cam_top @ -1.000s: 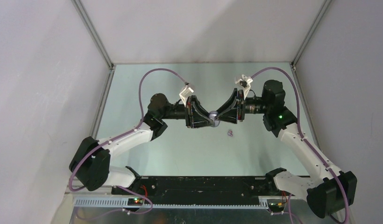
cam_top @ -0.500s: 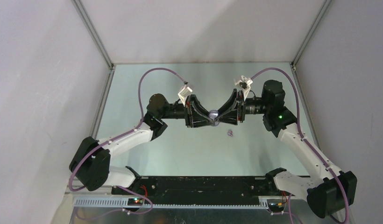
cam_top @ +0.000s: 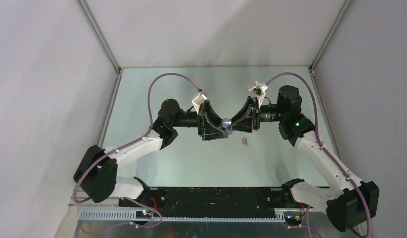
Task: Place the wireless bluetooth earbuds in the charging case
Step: Open the charging case.
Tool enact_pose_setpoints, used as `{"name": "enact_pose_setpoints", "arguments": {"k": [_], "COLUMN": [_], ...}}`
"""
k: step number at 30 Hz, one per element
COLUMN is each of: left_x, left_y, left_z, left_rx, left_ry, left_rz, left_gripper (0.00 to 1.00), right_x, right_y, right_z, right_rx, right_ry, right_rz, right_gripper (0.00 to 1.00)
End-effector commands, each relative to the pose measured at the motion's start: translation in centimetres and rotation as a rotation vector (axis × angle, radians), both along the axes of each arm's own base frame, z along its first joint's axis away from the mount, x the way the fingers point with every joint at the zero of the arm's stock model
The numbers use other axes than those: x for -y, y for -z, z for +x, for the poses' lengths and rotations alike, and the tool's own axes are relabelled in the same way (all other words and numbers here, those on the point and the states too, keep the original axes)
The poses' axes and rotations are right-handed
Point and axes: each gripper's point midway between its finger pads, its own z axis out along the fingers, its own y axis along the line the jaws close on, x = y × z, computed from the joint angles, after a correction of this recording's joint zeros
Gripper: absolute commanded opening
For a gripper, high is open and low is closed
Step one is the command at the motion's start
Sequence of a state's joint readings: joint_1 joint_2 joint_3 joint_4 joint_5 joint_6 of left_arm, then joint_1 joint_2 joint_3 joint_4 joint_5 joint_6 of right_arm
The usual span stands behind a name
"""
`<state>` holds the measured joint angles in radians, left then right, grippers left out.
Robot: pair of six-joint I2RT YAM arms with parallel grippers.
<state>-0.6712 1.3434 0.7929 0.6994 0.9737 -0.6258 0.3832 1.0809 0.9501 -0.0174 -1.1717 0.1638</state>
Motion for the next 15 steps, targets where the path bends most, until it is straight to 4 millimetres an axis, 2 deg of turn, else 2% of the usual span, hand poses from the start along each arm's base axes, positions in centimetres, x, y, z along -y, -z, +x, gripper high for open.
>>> {"name": "enact_pose_setpoints", "arguments": {"k": [1,8,13,15], "left_x": [0.1,-0.2,-1.0,-1.3], "left_y": [-0.3,0.6,1.6,1.8], "left_z": [0.2,-0.2,-1.0,-1.6], "left_rx": [0.05,0.111,0.22,0.269], "left_ry": [0.003,0.039,0.091,0.117], "left_rz": [0.026,0.096,0.201,0.233], "left_gripper": [0.78,0.86,0.91,0.97], "right_x": [0.3,0.8,1.0,1.1], "right_y": [-1.3,-1.0,0.3,0.9], "right_z": [0.0,0.5,1.2,1.2], "right_rx": [0.083,0.096,0.084,0.069], "right_ry": [0.015,0.039,0.017,0.012], "right_rz": [0.009,-0.07,-0.156,-0.181], "right_gripper": [0.0,0.0,0.0,0.0]}}
